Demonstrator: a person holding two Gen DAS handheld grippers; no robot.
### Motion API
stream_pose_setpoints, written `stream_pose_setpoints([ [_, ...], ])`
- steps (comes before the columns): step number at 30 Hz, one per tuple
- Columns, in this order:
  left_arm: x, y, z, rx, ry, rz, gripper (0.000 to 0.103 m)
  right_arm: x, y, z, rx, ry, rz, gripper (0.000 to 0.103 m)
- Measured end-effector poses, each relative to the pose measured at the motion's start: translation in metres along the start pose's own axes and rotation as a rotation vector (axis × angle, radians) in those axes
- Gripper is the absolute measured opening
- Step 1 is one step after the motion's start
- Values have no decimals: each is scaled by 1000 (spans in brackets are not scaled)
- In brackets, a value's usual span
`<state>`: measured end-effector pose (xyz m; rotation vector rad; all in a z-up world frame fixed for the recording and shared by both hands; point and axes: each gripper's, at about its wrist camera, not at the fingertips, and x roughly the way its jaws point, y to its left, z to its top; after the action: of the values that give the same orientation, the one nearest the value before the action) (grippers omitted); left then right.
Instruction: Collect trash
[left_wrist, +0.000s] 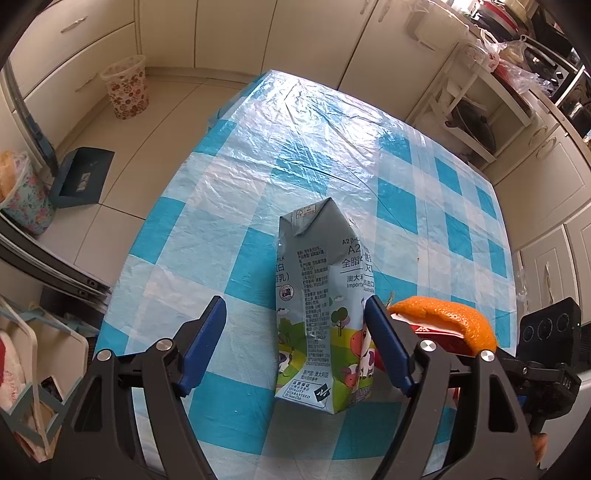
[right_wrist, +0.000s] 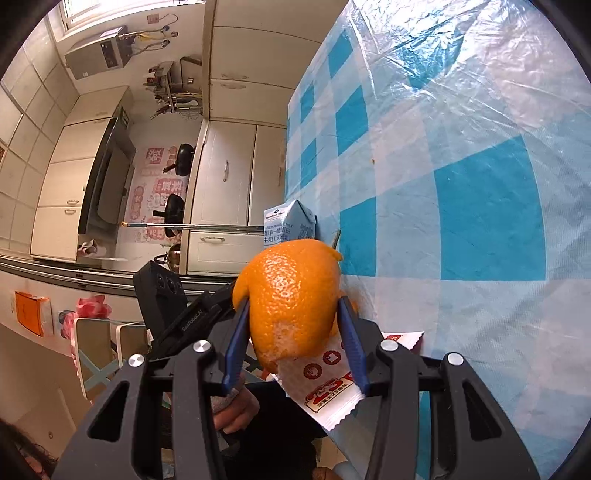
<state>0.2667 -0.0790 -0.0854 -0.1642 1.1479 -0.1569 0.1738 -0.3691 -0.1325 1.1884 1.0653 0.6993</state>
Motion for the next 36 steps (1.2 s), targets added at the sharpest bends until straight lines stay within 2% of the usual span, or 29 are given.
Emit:
stream_pose_setpoints([
  [6,1,-3,-1,9,8,-1,74,-15,1,0,12,-31,38,46],
  [12,4,-8,-1,26,17,3,74,-33,16,-1,-73,-92,-30,46],
  [17,7,-15,-2,40,26,10,74,-43,12,3,-50,-128,-31,46],
  [19,8,-17,-2,45,28,10,74,-50,11,3,-54,-142,-1,46],
  [21,8,-20,-3,51,30,11,74,-56,17,4,-81,-165,-28,46],
  [24,10,-22,-4,56,35,15,74,-61,11,5,-35,-171,30,46],
  [28,11,-23,-3,57,37,16,74,-62,0,7,19,-172,49,46],
  [34,12,-28,-3,69,40,14,74,-71,3,9,-7,-207,-36,46],
  [36,12,-27,-3,68,41,12,74,-71,2,9,7,-229,-56,57],
])
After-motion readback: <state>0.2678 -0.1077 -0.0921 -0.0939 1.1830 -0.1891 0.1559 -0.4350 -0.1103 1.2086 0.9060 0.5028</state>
